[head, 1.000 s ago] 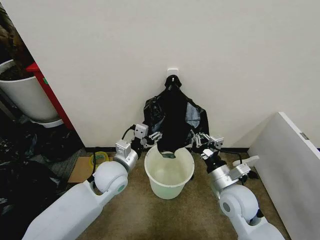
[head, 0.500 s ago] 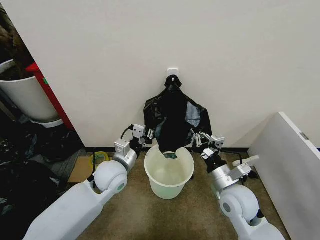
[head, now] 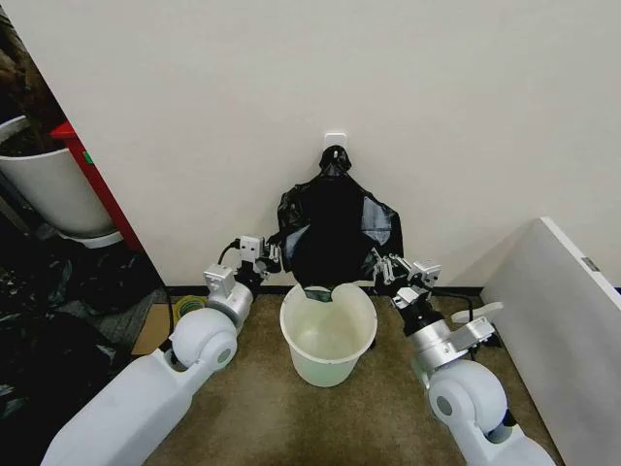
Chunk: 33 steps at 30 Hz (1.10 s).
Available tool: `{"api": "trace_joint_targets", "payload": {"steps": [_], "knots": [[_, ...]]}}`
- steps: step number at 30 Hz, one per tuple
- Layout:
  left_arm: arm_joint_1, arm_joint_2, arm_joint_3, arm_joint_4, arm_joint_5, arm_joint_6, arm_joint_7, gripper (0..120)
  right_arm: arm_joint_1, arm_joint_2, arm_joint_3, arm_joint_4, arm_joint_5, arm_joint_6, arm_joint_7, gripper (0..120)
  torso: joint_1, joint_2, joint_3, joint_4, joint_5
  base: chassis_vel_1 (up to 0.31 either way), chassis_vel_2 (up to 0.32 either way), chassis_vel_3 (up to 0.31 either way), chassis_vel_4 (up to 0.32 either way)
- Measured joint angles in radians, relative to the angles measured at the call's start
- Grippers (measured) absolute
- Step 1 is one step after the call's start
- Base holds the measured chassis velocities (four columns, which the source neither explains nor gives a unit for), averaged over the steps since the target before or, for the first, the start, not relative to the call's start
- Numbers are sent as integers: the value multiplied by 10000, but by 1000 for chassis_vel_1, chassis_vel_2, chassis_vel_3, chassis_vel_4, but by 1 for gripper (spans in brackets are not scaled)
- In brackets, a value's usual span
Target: Place the garbage bag over the trash bin.
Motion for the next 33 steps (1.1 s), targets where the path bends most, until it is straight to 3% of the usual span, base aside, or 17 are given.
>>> {"api": "trace_joint_targets", "payload": {"steps": [7,12,16,21,24,28,31,33], "knots": [[592,1084,-383,-998,2144,-240,1106,35,66,99,-63,-146,-145,23,-17,0,0,0,0,2,0,0,0,0,0],[454,1707,-160,-1342,2476,-414,1672,52,95,194,-98,-169,-214,36,-29,0,0,1,-1,3,1,0,0,0,0],[-1039,2053,1263,-1080,2695,284,1784,70,65,286,-58,-111,-265,55,-39,0,0,0,-1,0,0,0,0,0,0],[-1981,1997,2174,-862,2926,920,1630,82,10,329,-12,-59,-286,70,-53,0,0,0,-1,0,0,0,0,0,0],[-2951,1752,3325,-493,3399,1543,1381,98,-29,398,32,-26,-313,102,-75,0,0,0,1,-2,0,0,0,0,0],[-3231,1663,3707,-404,3408,1802,1264,98,-47,417,87,-5,-313,107,-79,0,0,1,1,0,1,0,0,0,0],[-3366,1575,3982,-273,3459,2168,988,82,-35,416,167,-18,-291,125,-79,0,0,1,1,1,1,0,0,0,0],[-3361,1546,3983,-233,3500,2241,905,79,-22,415,167,-35,-285,125,-81,0,0,1,1,1,1,0,0,0,0]]}}
